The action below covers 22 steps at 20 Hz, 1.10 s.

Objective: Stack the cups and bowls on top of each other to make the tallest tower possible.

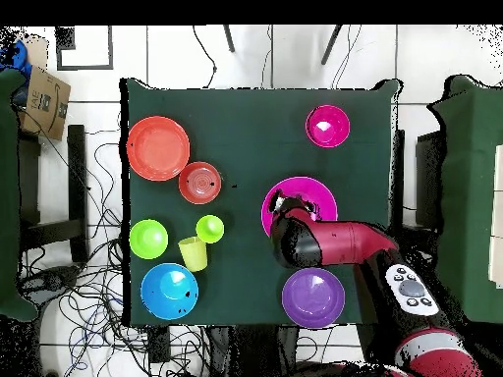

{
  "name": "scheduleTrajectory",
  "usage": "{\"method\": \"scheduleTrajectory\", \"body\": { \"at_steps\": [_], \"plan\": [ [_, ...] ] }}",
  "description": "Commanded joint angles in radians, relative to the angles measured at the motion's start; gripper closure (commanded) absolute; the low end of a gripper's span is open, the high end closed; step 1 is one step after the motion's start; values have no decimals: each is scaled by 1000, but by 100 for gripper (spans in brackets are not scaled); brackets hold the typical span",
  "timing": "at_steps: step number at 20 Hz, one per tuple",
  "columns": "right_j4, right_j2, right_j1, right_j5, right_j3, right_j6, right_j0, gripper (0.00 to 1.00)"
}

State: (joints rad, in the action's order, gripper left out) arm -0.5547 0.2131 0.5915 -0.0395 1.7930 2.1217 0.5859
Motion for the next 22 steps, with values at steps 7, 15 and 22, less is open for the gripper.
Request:
{"method": "scheduleTrajectory", "body": {
  "at_steps": [7,15,22],
  "plan": [
    [26,143,-71,53,27,97,15,0],
    [26,158,-104,95,17,111,22,0],
    [49,47,-143,120,-37,123,-51,0]
  ]
}}
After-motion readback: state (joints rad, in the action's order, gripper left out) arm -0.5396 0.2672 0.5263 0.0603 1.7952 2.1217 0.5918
